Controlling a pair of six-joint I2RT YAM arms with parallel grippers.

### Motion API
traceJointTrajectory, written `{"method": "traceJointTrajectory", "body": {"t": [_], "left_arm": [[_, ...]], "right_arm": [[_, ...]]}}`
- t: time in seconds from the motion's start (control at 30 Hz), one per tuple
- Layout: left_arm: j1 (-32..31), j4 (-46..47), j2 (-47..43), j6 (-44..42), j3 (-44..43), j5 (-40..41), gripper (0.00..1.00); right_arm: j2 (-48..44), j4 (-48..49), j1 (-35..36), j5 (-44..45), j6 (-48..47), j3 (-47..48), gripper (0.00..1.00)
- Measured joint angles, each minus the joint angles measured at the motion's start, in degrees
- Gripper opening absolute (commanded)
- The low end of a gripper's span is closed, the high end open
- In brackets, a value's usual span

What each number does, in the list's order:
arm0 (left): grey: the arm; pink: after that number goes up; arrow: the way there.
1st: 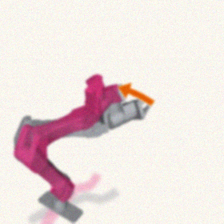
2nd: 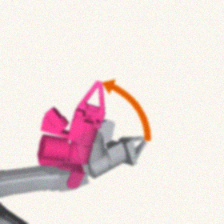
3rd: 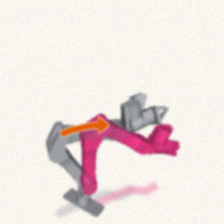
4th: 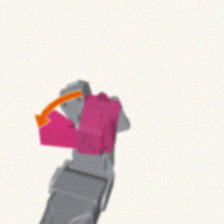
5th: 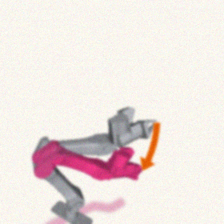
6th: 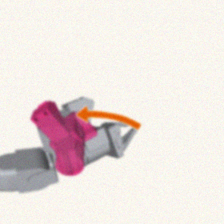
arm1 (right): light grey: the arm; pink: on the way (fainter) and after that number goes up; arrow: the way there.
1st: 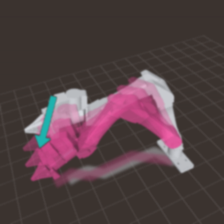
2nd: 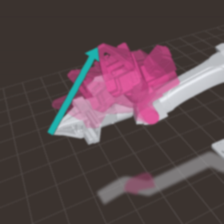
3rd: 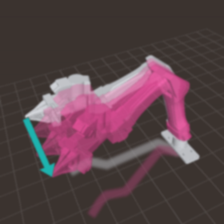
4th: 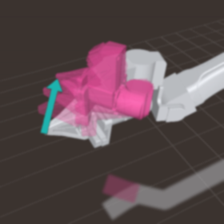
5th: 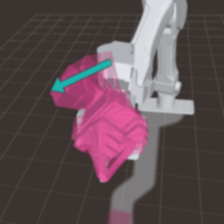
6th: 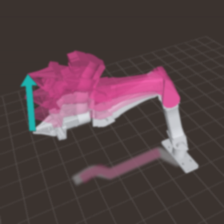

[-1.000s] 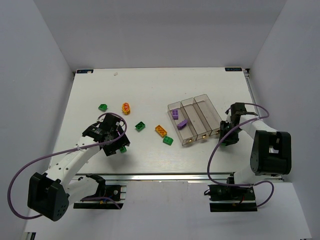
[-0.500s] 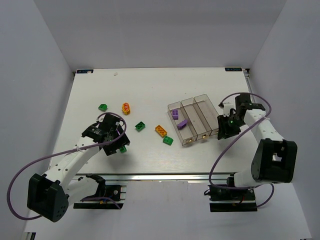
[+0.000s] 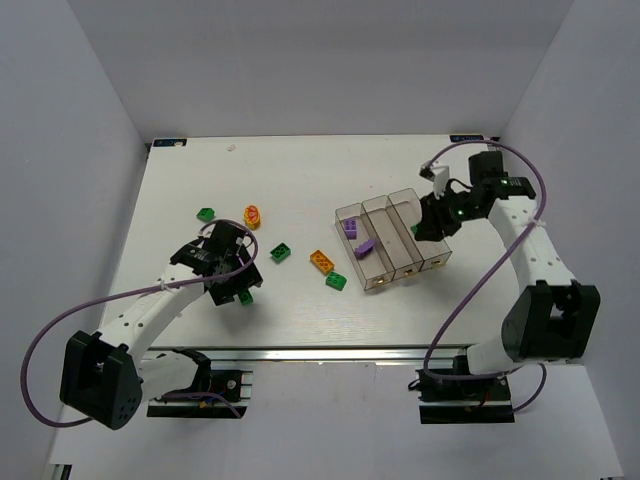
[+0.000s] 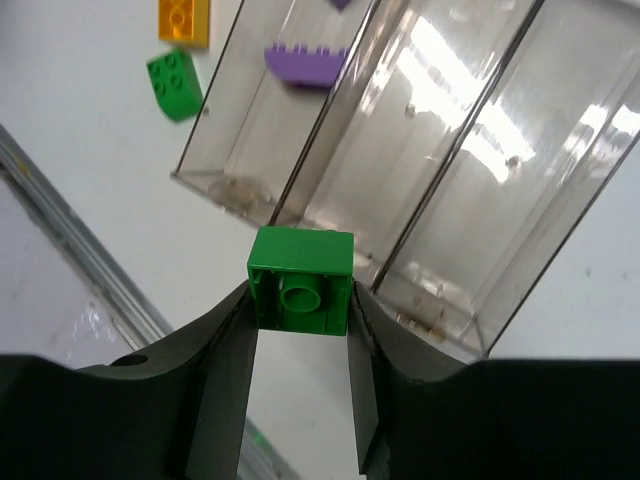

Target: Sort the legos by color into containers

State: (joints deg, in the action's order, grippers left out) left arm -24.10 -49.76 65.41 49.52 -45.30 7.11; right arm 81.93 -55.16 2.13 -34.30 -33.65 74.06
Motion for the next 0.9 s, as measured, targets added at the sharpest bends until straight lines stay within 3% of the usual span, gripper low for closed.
{"method": "traceJointTrajectory", "body": {"t": [0.4,0.5,0.73,0.9], "left_arm": [[0.00,0.00,1.42,-0.42,-2.10,1.42,0.80],[0.00,-0.07,1.60,-0.44,-2.95,1.97,0.80],[0.00,-0.55,2.21,-0.46,-4.48,2.97,0.80],[0.00,-0.59,4.50,-0.85,-5.68,3.02,0.80]], "right_arm": [[15.10,11.43,9.11,5.90,10.43,6.91,0.17],[18.01,12.39,10.08,8.26,11.50,7.93,0.27],[22.69,13.25,10.73,11.93,12.70,9.40,0.63],[23.98,13.29,11.04,12.85,12.72,11.08,0.72]]}}
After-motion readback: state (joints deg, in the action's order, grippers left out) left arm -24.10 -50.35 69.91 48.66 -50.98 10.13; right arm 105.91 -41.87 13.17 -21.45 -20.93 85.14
